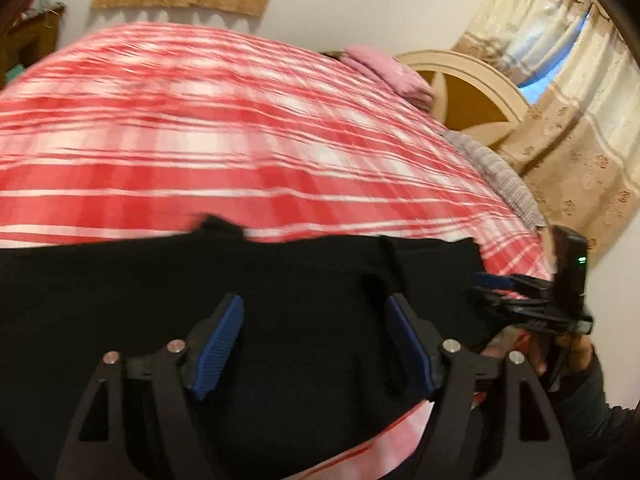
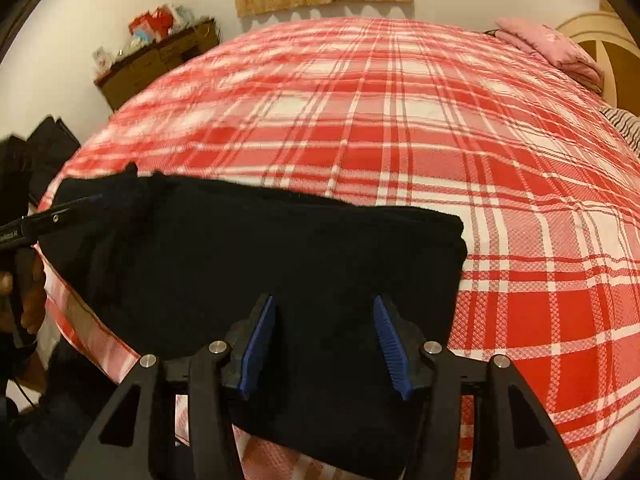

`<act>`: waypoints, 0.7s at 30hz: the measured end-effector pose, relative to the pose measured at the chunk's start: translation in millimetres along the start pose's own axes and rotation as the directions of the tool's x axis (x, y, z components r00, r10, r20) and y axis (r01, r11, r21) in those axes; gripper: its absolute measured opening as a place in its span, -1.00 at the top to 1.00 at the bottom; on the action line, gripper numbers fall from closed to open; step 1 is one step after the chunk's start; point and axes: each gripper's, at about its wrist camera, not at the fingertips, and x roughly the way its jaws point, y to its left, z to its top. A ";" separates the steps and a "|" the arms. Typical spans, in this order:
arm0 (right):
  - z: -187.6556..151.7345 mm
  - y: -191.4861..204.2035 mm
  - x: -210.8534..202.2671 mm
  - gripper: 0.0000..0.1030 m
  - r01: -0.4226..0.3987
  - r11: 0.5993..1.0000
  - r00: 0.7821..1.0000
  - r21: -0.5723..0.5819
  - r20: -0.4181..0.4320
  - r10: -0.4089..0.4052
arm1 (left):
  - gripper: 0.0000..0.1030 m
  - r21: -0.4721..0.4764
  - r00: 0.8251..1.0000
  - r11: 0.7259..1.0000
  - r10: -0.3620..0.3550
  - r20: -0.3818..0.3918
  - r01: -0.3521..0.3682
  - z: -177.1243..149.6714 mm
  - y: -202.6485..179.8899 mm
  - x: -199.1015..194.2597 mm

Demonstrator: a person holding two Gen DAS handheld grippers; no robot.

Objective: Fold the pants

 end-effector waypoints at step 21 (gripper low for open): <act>9.7 140.1 44.6 -0.08 -0.247 0.916 0.968 -0.317 -0.042 0.246 | -0.77 -0.196 0.909 0.910 0.395 0.134 -0.366 -34.8 166.7 -91.9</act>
